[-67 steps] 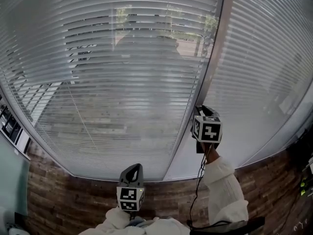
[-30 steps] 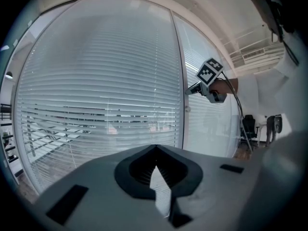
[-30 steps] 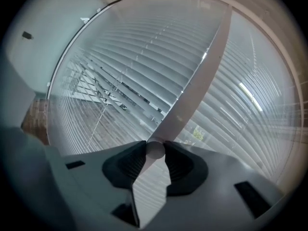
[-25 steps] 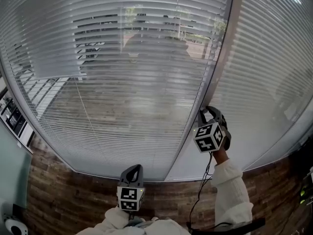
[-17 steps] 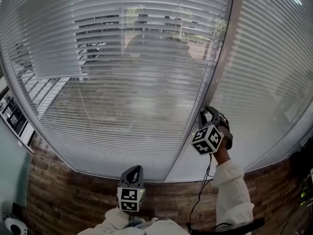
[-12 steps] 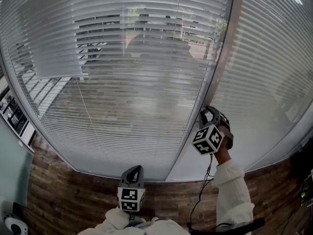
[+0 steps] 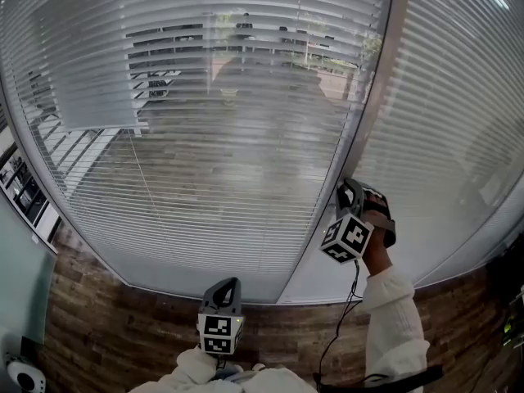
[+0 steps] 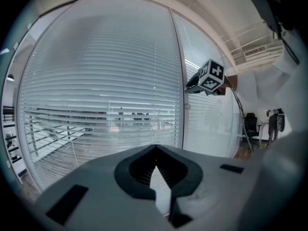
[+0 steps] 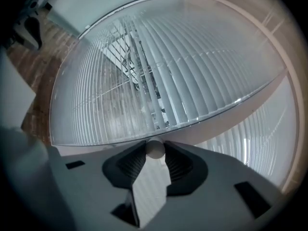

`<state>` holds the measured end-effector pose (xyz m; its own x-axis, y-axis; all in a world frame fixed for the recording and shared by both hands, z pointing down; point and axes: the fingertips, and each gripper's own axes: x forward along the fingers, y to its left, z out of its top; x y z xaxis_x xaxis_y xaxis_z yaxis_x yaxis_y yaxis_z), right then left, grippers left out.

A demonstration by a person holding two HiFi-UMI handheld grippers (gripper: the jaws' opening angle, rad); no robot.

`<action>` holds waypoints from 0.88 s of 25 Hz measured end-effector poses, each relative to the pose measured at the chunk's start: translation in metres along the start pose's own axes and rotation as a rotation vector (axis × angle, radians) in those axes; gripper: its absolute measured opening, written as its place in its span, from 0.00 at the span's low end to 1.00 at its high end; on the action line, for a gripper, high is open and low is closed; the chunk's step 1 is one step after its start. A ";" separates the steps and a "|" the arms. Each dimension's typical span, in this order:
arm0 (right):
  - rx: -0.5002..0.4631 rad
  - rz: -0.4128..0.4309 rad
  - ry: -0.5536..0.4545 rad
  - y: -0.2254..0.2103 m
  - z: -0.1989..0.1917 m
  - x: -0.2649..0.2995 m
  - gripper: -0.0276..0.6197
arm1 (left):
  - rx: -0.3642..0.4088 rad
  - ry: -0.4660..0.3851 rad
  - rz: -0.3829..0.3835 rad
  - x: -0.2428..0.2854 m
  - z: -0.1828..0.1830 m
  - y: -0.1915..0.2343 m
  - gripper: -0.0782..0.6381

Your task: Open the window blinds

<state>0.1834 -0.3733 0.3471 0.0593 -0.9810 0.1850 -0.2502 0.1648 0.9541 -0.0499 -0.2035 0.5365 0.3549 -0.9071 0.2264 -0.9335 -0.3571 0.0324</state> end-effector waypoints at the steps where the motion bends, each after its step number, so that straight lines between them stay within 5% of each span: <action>1: -0.009 0.000 0.000 0.000 0.000 0.000 0.24 | 0.001 0.000 0.001 0.001 0.000 0.000 0.11; 9: -0.121 -0.027 -0.001 0.001 0.001 0.001 0.24 | 0.003 0.003 -0.007 0.003 0.002 -0.003 0.11; 14: -0.098 -0.026 0.005 0.001 0.000 0.000 0.24 | -0.001 0.007 -0.007 0.003 0.003 -0.004 0.11; 18: -0.033 -0.030 -0.016 0.000 0.000 0.002 0.24 | -0.002 0.006 -0.007 0.005 0.003 -0.003 0.11; 22: 0.152 0.014 -0.059 -0.002 -0.003 -0.002 0.26 | 0.002 0.003 -0.007 0.006 0.003 -0.003 0.11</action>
<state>0.1863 -0.3715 0.3456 -0.0007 -0.9837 0.1800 -0.3946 0.1657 0.9038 -0.0445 -0.2085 0.5347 0.3609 -0.9041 0.2288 -0.9310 -0.3637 0.0317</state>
